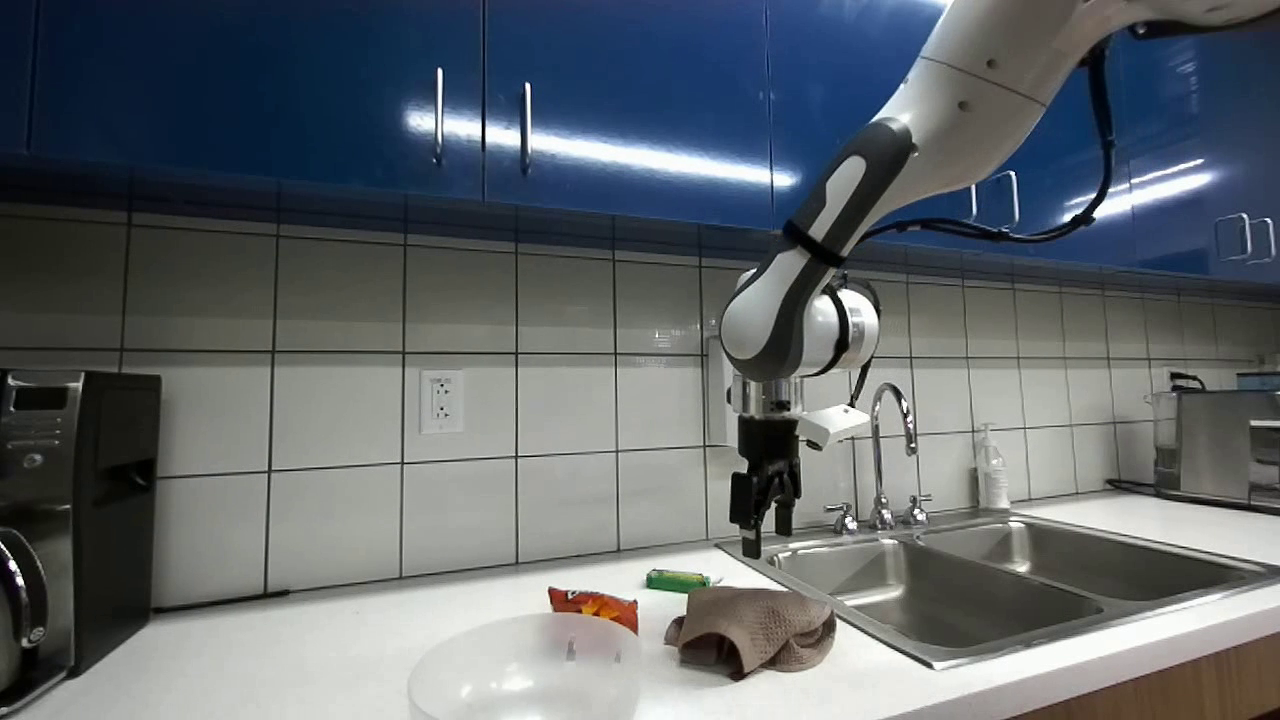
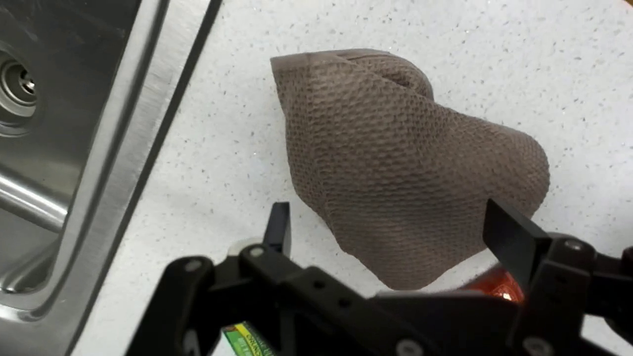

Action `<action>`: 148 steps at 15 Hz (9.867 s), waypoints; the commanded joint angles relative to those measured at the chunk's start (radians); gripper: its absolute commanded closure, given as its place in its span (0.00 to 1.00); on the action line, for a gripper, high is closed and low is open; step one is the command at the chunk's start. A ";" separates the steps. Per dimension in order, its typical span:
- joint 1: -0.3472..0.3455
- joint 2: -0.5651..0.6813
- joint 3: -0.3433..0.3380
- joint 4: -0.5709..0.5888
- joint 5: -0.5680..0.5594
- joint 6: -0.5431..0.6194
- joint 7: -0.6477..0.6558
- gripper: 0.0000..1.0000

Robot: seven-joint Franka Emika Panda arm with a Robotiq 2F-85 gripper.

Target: Put the grey towel in the bowl.

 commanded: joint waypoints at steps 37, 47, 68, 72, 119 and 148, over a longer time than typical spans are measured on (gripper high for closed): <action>-0.052 0.277 0.067 0.289 -0.013 -0.285 -0.211 0.80; -0.050 0.225 0.071 0.279 -0.004 -0.269 -0.200 0.98; 0.009 -0.054 0.101 0.248 0.002 -0.229 -0.200 0.98; 0.022 -0.094 0.110 0.235 0.024 -0.219 -0.204 0.98; 0.255 -0.259 0.221 -0.077 0.220 -0.125 -0.463 0.98; 0.184 -0.130 0.231 -0.070 0.228 -0.083 -0.486 0.00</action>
